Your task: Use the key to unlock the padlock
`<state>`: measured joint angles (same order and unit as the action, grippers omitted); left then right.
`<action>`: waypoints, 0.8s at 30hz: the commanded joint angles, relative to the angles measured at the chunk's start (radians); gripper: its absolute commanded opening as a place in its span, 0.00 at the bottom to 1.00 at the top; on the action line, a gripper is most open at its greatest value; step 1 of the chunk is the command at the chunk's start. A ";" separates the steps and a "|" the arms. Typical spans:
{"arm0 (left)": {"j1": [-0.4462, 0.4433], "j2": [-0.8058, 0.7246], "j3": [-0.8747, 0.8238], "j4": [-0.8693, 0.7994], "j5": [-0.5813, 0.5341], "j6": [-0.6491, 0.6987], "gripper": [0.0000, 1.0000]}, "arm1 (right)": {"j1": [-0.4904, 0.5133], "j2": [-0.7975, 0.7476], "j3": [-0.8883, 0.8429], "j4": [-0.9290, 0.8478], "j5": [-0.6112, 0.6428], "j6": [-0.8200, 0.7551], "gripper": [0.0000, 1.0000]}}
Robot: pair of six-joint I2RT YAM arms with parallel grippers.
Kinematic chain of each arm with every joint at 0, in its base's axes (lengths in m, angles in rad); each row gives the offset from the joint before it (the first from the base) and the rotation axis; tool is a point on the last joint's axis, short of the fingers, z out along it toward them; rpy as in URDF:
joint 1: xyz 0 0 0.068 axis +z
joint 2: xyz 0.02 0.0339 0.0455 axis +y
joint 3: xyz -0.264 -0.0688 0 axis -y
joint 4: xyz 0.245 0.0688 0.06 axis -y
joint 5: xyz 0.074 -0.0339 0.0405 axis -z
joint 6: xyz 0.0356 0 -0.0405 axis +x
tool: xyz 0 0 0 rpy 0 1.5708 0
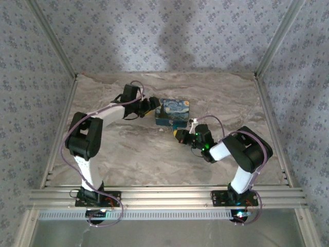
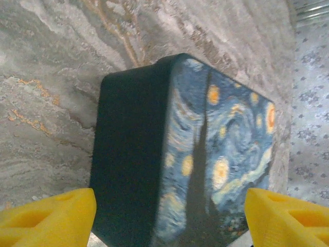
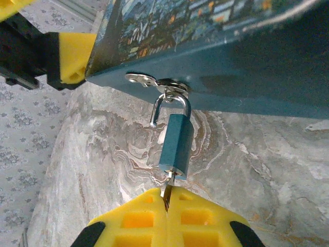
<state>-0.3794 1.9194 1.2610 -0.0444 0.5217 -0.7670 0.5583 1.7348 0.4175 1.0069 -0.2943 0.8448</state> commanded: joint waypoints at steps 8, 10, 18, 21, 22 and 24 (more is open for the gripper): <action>-0.001 0.063 0.010 -0.034 0.039 0.037 0.66 | -0.018 0.021 -0.017 -0.073 0.006 0.037 0.07; 0.000 0.068 -0.002 -0.032 0.036 0.037 0.64 | -0.021 0.015 -0.020 -0.088 0.011 0.036 0.08; 0.004 0.066 -0.056 -0.005 0.032 0.031 0.60 | -0.042 -0.042 -0.037 -0.156 0.026 0.006 0.20; 0.004 0.059 -0.072 0.004 0.035 0.030 0.59 | -0.055 -0.085 -0.042 -0.205 0.032 -0.030 0.25; 0.004 0.055 -0.078 0.007 0.035 0.029 0.59 | -0.060 -0.102 -0.043 -0.220 0.028 -0.042 0.27; 0.004 0.044 -0.093 0.014 0.034 0.027 0.59 | -0.072 -0.129 -0.044 -0.241 0.012 -0.074 0.31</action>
<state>-0.3752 1.9709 1.2156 0.0284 0.5770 -0.7494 0.5041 1.6485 0.3828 0.8387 -0.2848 0.8272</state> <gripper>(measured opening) 0.591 0.294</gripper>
